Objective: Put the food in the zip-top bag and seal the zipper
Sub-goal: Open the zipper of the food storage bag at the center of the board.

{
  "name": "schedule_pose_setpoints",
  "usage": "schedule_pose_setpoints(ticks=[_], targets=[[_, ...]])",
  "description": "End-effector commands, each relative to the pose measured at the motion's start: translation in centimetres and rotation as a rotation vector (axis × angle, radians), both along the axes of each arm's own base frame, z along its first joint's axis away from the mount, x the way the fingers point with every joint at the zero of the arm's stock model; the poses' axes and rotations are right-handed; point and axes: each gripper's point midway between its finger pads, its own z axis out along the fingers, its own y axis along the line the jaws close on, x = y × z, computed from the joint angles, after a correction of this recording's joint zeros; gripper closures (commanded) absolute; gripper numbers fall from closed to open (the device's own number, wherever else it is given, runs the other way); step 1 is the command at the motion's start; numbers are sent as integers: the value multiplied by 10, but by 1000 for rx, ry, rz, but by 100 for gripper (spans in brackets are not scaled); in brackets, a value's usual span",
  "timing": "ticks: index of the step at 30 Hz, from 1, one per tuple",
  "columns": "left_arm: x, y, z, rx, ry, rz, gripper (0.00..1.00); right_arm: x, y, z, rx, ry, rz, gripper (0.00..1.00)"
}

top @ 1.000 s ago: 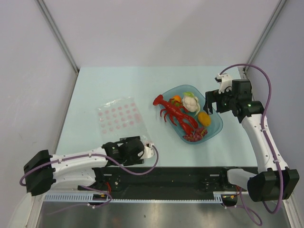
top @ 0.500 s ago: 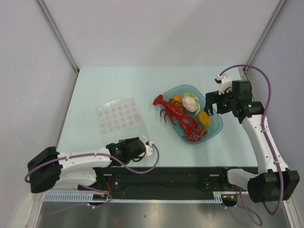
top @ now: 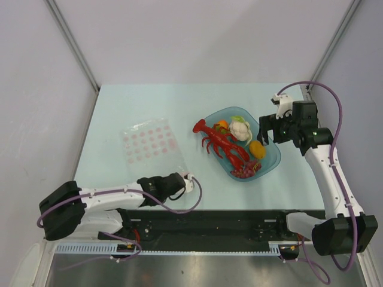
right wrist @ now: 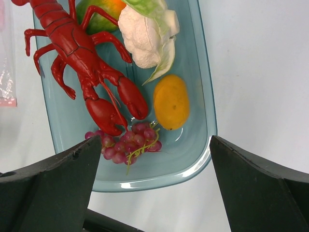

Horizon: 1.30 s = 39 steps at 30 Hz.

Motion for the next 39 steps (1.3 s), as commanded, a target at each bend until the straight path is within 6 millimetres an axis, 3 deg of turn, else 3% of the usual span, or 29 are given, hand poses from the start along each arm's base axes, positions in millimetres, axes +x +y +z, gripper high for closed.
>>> schedule_pose_setpoints(ticks=[1, 2, 3, 5, 6, 8, 12, 16, 18, 24, 26, 32, 34, 37, 39], targets=[[18, -8, 16, -89, 31, 100, 100, 6, 4, 24, 45, -79, -22, 0], [23, -19, 25, -150, 57, 111, 100, 8, 5, 26, 55, -84, -23, 0], [27, -10, 27, -165, 85, 175, 100, 9, 6, 31, 62, -95, -20, 0], [39, -22, 48, -267, 108, 208, 100, 14, 11, 39, 96, -113, -19, 0], [44, -14, 55, -293, 120, 255, 100, 16, 13, 45, 109, -127, -20, 0], [52, -25, 76, -381, 136, 260, 100, 22, 19, 53, 144, -135, -21, 0], [62, -22, 110, -495, 172, 341, 100, 32, 33, 78, 210, -187, 0, 0], [86, -22, 164, -669, 150, 427, 100, 31, 60, 100, 349, -217, 77, 0], [92, -21, 177, -745, 179, 485, 100, 32, 75, 112, 406, -255, 93, 0], [114, -32, 229, -989, 245, 562, 100, 26, 141, 112, 478, -215, 199, 0], [119, -35, 235, -1032, 254, 579, 100, 18, 170, 112, 499, -202, 258, 0], [123, -51, 258, -1171, 321, 563, 100, 24, 228, 112, 555, -190, 257, 3], [125, -54, 264, -1209, 324, 561, 100, 31, 244, 99, 598, -128, 217, 4], [125, -55, 263, -1236, 349, 587, 100, 38, 273, 93, 649, -81, 219, 8], [124, -53, 259, -1245, 362, 609, 100, 39, 290, 106, 693, -67, 256, 10]])
